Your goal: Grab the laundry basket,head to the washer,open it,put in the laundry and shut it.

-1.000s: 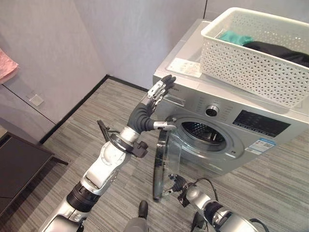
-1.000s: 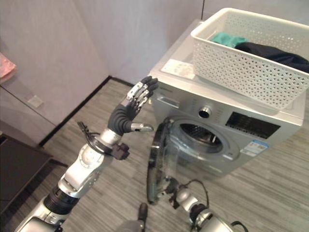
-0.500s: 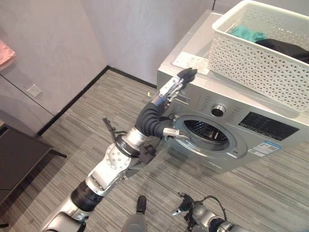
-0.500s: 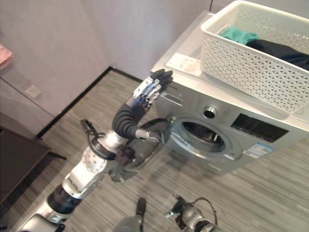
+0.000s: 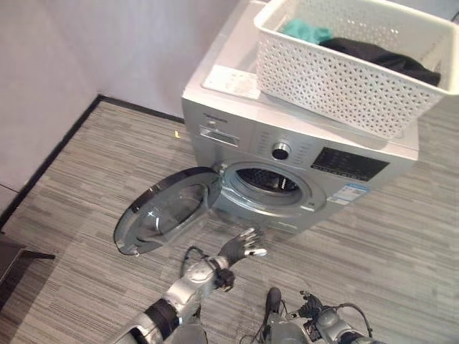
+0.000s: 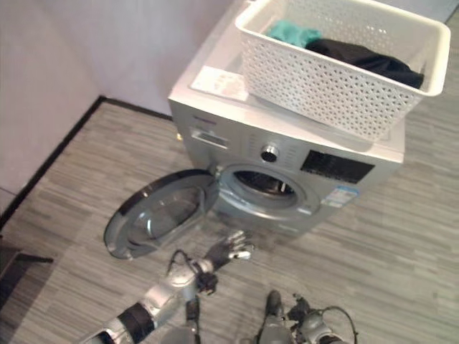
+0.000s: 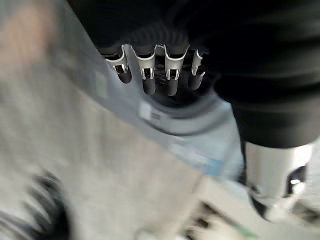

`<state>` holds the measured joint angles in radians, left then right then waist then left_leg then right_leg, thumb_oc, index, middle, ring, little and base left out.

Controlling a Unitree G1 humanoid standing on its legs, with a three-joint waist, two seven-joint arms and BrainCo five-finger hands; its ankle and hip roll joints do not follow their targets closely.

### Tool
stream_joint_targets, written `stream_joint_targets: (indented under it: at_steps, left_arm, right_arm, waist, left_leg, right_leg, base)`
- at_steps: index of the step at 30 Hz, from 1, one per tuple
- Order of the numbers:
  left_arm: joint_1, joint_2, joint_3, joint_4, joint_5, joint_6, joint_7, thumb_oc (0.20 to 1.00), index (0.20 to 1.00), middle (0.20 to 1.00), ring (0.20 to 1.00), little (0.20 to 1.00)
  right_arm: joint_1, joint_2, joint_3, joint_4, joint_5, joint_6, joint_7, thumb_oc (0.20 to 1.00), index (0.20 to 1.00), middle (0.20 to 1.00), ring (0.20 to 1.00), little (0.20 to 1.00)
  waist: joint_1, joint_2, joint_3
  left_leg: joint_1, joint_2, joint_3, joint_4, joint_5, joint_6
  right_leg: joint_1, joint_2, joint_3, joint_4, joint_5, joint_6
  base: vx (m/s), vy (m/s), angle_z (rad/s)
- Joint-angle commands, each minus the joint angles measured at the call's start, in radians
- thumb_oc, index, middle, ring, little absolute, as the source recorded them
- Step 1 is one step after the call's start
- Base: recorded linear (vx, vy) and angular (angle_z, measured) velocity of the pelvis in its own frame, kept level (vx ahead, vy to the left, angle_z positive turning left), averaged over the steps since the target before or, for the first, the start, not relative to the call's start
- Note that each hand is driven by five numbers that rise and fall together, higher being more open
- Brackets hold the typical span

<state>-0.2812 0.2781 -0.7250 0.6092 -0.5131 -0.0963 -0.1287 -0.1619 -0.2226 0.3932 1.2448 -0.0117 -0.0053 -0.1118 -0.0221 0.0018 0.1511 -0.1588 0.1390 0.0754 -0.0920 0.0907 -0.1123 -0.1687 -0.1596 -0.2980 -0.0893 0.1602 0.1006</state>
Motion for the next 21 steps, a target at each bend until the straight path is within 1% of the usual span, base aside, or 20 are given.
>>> stream_joint_targets:
  at_steps: [1, 3, 4, 5, 6, 7, 10, 12, 13, 15, 17, 18, 19, 20, 21]
  left_arm:
    - [-0.121, -0.025, 0.009, 0.053, 0.245, -0.072, 0.104, 1.000, 1.000, 1.000, 1.000, 1.000]
    - [-0.190, -0.009, 0.014, 0.160, 0.440, -0.087, 0.196, 1.000, 1.000, 1.000, 1.000, 1.000]
    - [-0.190, -0.009, 0.015, 0.161, 0.441, -0.088, 0.196, 1.000, 1.000, 1.000, 1.000, 1.000]
    - [-0.252, 0.005, 0.053, 0.336, 0.572, -0.060, 0.261, 1.000, 1.000, 1.000, 1.000, 1.000]
    - [-0.290, 0.006, 0.103, 0.442, 0.568, -0.033, 0.302, 1.000, 1.000, 1.000, 1.000, 1.000]
    - [-0.327, 0.016, 0.143, 0.501, 0.558, -0.026, 0.317, 1.000, 1.000, 1.000, 1.000, 1.000]
    - [-0.381, 0.072, 0.245, 0.552, 0.505, -0.024, 0.368, 1.000, 1.000, 1.000, 1.000, 1.000]
    - [-0.388, 0.098, 0.277, 0.542, 0.484, -0.036, 0.386, 1.000, 1.000, 1.000, 1.000, 1.000]
    - [-0.345, 0.125, 0.311, 0.499, 0.457, -0.053, 0.397, 1.000, 1.000, 1.000, 1.000, 1.000]
    - [-0.345, 0.125, 0.311, 0.499, 0.457, -0.053, 0.397, 1.000, 1.000, 1.000, 1.000, 1.000]
    - [-0.277, 0.116, 0.343, 0.468, 0.439, -0.064, 0.406, 1.000, 1.000, 1.000, 1.000, 1.000]
    - [-0.214, 0.101, 0.361, 0.438, 0.429, -0.071, 0.408, 1.000, 1.000, 1.000, 1.000, 1.000]
    - [-0.214, 0.101, 0.361, 0.438, 0.429, -0.071, 0.408, 1.000, 1.000, 1.000, 1.000, 1.000]
    - [-0.147, 0.084, 0.378, 0.393, 0.407, -0.082, 0.404, 1.000, 1.000, 1.000, 1.000, 1.000]
    - [-0.147, 0.084, 0.378, 0.393, 0.407, -0.082, 0.404, 1.000, 1.000, 1.000, 1.000, 1.000]
  right_arm:
    - [-0.069, 0.004, 0.025, -0.008, 0.032, -0.021, -0.028, 1.000, 1.000, 1.000, 1.000, 1.000]
    - [-0.076, 0.006, 0.036, -0.005, 0.020, -0.023, -0.046, 1.000, 1.000, 1.000, 1.000, 1.000]
    - [-0.076, 0.005, 0.036, -0.005, 0.020, -0.023, -0.046, 1.000, 1.000, 1.000, 1.000, 1.000]
    - [-0.085, 0.002, 0.057, -0.013, -0.002, -0.029, -0.052, 1.000, 1.000, 1.000, 1.000, 1.000]
    - [-0.090, 0.003, 0.063, -0.015, -0.005, -0.032, -0.054, 1.000, 1.000, 1.000, 1.000, 1.000]
    - [-0.094, 0.001, 0.070, -0.019, -0.008, -0.032, -0.054, 1.000, 1.000, 1.000, 1.000, 1.000]
    - [-0.091, -0.004, 0.077, -0.036, -0.008, -0.032, -0.054, 1.000, 1.000, 1.000, 1.000, 1.000]
    - [-0.090, -0.005, 0.073, -0.040, -0.001, -0.032, -0.055, 1.000, 1.000, 1.000, 1.000, 1.000]
    - [-0.073, -0.006, 0.060, -0.043, 0.010, -0.035, -0.056, 1.000, 1.000, 1.000, 1.000, 1.000]
    - [-0.073, -0.006, 0.060, -0.043, 0.010, -0.035, -0.056, 1.000, 1.000, 1.000, 1.000, 1.000]
    - [-0.058, -0.006, 0.032, -0.044, 0.025, -0.037, -0.061, 1.000, 1.000, 1.000, 1.000, 1.000]
    - [-0.047, -0.010, 0.003, -0.043, 0.040, -0.039, -0.065, 1.000, 1.000, 1.000, 1.000, 1.000]
    - [-0.047, -0.010, 0.003, -0.044, 0.040, -0.039, -0.065, 1.000, 1.000, 1.000, 1.000, 1.000]
    - [-0.035, -0.015, -0.040, -0.042, 0.068, -0.041, -0.070, 1.000, 1.000, 1.000, 1.000, 1.000]
    - [-0.034, -0.015, -0.040, -0.042, 0.068, -0.040, -0.070, 1.000, 1.000, 1.000, 1.000, 1.000]
  waist:
    - [0.013, -0.020, 0.045]
    - [0.004, -0.023, 0.056]
    - [0.004, -0.023, 0.056]
    - [-0.005, -0.030, 0.063]
    - [-0.010, -0.034, 0.066]
    - [-0.014, -0.037, 0.070]
    - [-0.018, -0.045, 0.080]
    - [-0.015, -0.048, 0.084]
    - [-0.007, -0.052, 0.086]
    - [-0.007, -0.052, 0.086]
    - [-0.002, -0.058, 0.082]
    - [0.003, -0.061, 0.077]
    - [0.003, -0.061, 0.077]
    - [0.009, -0.067, 0.072]
    - [0.009, -0.067, 0.072]
  left_leg:
    - [0.013, -0.028, 0.031, 0.005, -0.086, 0.029]
    - [-0.004, -0.030, 0.034, 0.005, -0.079, 0.028]
    - [-0.004, -0.030, 0.034, 0.005, -0.079, 0.028]
    - [-0.017, -0.031, 0.043, 0.005, -0.073, 0.028]
    - [-0.025, -0.031, 0.044, 0.005, -0.068, 0.027]
    - [-0.033, -0.031, 0.045, 0.005, -0.064, 0.027]
    - [-0.049, -0.034, 0.043, 0.005, -0.058, 0.026]
    - [-0.051, -0.036, 0.042, 0.005, -0.057, 0.026]
    - [-0.042, -0.042, 0.043, 0.005, -0.061, 0.029]
    - [-0.042, -0.042, 0.043, 0.005, -0.061, 0.029]
    - [-0.026, -0.048, 0.049, 0.005, -0.073, 0.035]
    - [-0.011, -0.052, 0.053, 0.005, -0.082, 0.040]
    - [-0.010, -0.052, 0.053, 0.005, -0.083, 0.040]
    - [0.011, -0.057, 0.059, 0.005, -0.091, 0.048]
    - [0.012, -0.057, 0.060, 0.005, -0.092, 0.048]
  right_leg:
    - [0.028, -0.033, 0.021, 0.002, -0.112, 0.053]
    - [0.012, -0.036, 0.023, 0.002, -0.105, 0.054]
    - [0.012, -0.036, 0.023, 0.002, -0.105, 0.054]
    - [-0.006, -0.037, 0.028, 0.002, -0.096, 0.056]
    - [-0.015, -0.037, 0.029, 0.002, -0.091, 0.055]
    - [-0.024, -0.038, 0.031, 0.002, -0.088, 0.055]
    - [-0.040, -0.044, 0.029, 0.002, -0.079, 0.056]
    - [-0.040, -0.048, 0.027, 0.002, -0.077, 0.057]
    - [-0.030, -0.056, 0.024, 0.002, -0.075, 0.060]
    - [-0.030, -0.056, 0.024, 0.002, -0.075, 0.060]
    - [-0.016, -0.064, 0.027, 0.002, -0.076, 0.063]
    - [-0.004, -0.069, 0.027, 0.002, -0.077, 0.063]
    - [-0.004, -0.069, 0.027, 0.002, -0.077, 0.063]
    - [0.012, -0.073, 0.032, 0.002, -0.079, 0.065]
    - [0.012, -0.073, 0.033, 0.002, -0.079, 0.065]
  base:
    - [-0.06, 0.041, -0.13]
    - [-0.04, 0.046, -0.09]
    - [-0.04, 0.061, -0.05]
    - [-0.03, 0.055, -0.06]
    - [-0.05, 0.065, -0.03]
    - [-0.04, 0.030, -0.01]
    - [-0.02, 0.022, -0.07]
    - [0.01, 0.022, -0.01]
    - [0.02, 0.040, -0.01]
    - [0.02, 0.029, -0.03]
    - [0.05, 0.066, 0.02]
    - [0.05, 0.057, 0.05]
    - [0.09, 0.089, -0.01]
    - [0.05, 0.055, -0.01]
    - [0.08, 0.114, -0.06]
